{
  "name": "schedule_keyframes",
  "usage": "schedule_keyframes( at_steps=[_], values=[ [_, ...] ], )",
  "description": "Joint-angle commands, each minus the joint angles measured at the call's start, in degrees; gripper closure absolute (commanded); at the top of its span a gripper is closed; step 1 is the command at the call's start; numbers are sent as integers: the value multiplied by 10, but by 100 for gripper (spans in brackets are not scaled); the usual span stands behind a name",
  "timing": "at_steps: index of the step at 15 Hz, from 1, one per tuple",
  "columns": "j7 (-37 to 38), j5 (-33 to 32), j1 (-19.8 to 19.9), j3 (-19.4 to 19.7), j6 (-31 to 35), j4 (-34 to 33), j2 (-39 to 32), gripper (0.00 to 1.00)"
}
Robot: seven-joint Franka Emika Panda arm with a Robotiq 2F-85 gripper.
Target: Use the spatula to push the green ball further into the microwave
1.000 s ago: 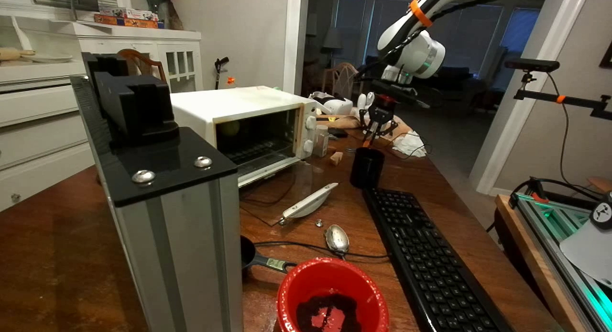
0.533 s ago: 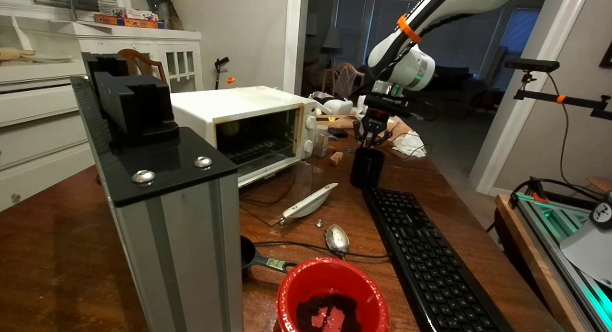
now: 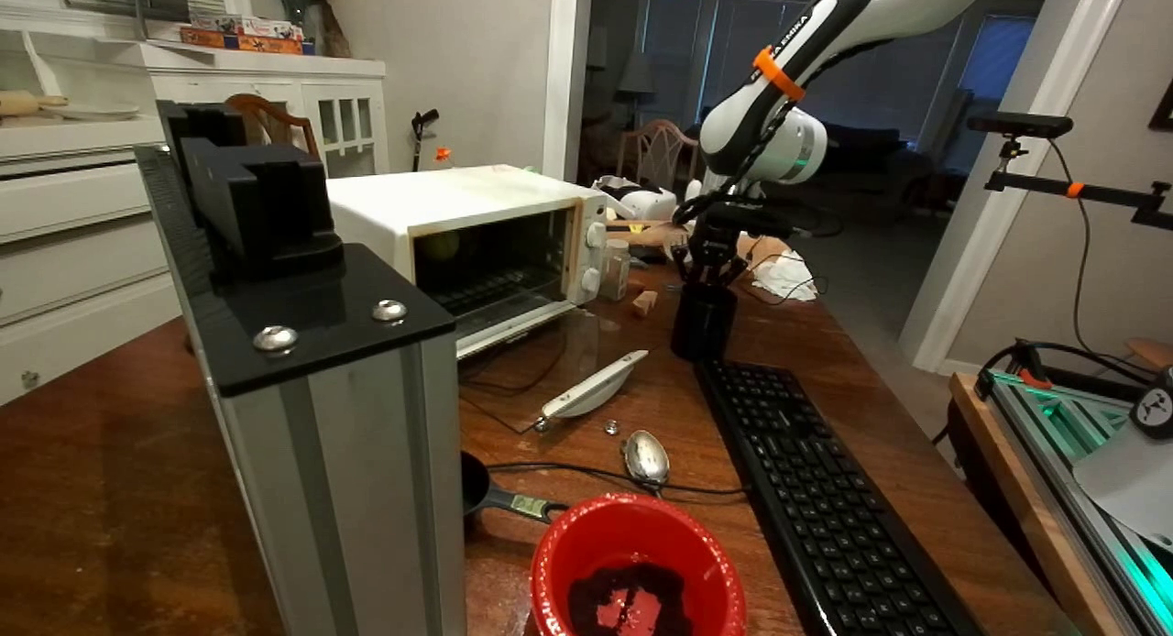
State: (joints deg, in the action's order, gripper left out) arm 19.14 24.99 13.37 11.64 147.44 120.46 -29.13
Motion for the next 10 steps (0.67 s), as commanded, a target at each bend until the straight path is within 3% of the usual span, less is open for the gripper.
schedule_keyframes(
  at_steps=[1,10],
  values=[
    [-38,-11,9,-15,12,2,-9,95],
    [-95,-1,25,-40,-4,2,-6,95]
  ],
)
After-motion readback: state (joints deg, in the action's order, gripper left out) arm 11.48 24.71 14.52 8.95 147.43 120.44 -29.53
